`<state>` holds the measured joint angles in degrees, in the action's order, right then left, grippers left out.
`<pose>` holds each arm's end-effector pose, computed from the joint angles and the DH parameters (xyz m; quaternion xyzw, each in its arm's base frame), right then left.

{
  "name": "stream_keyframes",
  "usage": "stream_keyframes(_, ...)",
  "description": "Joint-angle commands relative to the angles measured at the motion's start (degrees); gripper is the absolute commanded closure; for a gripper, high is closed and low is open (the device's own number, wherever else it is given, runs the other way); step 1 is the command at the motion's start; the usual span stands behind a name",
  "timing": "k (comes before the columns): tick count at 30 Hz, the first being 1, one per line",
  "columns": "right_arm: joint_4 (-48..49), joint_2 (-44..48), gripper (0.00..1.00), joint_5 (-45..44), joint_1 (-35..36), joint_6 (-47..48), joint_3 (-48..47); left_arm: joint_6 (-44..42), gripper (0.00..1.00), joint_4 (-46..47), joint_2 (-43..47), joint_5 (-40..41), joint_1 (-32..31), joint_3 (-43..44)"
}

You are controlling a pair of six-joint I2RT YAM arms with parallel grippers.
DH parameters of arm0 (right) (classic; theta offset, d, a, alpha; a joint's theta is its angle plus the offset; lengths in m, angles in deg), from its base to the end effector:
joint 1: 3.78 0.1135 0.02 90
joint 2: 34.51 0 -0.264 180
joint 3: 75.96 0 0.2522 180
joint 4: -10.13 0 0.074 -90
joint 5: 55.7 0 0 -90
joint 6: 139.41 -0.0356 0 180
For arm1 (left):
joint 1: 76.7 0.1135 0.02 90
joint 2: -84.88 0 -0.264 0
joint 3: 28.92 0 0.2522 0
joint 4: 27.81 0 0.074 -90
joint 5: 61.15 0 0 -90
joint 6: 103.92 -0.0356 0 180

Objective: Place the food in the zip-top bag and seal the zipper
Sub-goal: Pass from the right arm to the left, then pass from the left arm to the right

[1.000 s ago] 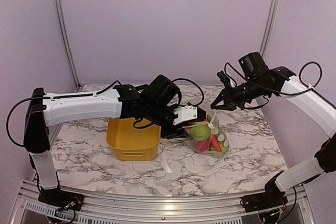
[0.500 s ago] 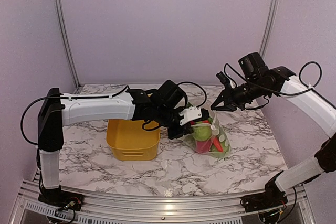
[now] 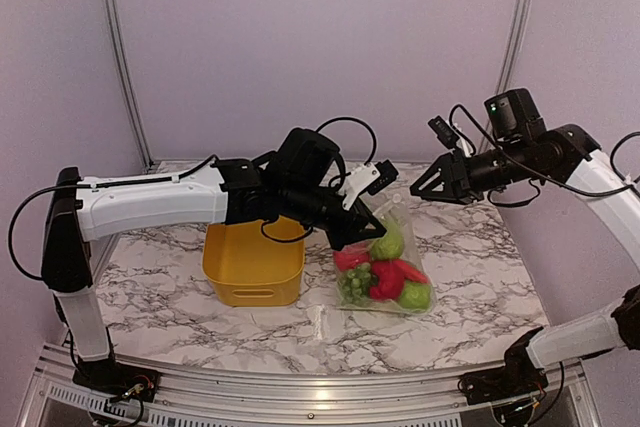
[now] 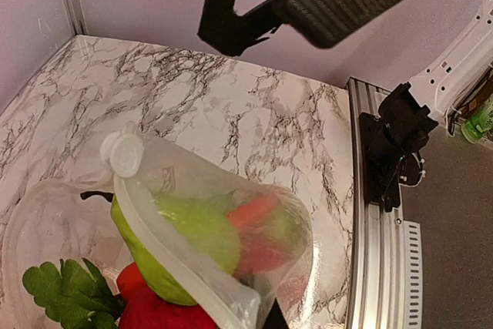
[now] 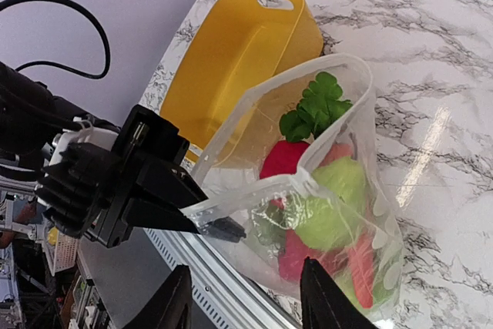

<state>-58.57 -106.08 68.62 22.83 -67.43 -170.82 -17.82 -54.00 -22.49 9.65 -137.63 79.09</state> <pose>0.2063 0.1258 0.3900 -0.1778 0.8732 0.3902 0.2317 0.2075 -0.3973 0.3219 0.5222 0.6565 -0.3750 0.3946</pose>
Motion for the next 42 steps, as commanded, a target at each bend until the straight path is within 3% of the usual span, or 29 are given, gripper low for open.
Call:
stream_keyframes(1,1.5,4.7,0.55,0.8,-0.2,2.1,4.0,3.5,1.00,3.5,-0.6,-0.9,-0.1,-0.8)
stream_keyframes(6,5.2,7.3,0.57,-3.0,-0.2,4.6,9.1,3.5,1.00,4.1,-2.0,-1.1,-0.1,-0.5)
stream_keyframes(17,20.7,3.1,0.67,-8.2,-0.2,10.0,14.0,2.9,1.00,0.4,-0.4,0.1,0.1,-3.4)
stream_keyframes(29,24.9,-1.7,0.57,-1.5,-0.2,21.1,14.9,2.2,1.00,-0.5,-0.3,1.1,1.4,-4.0)
stream_keyframes(42,29.7,-6.2,0.63,6.9,-0.2,21.3,15.5,1.4,1.00,-1.4,1.8,2.5,1.8,-5.4)
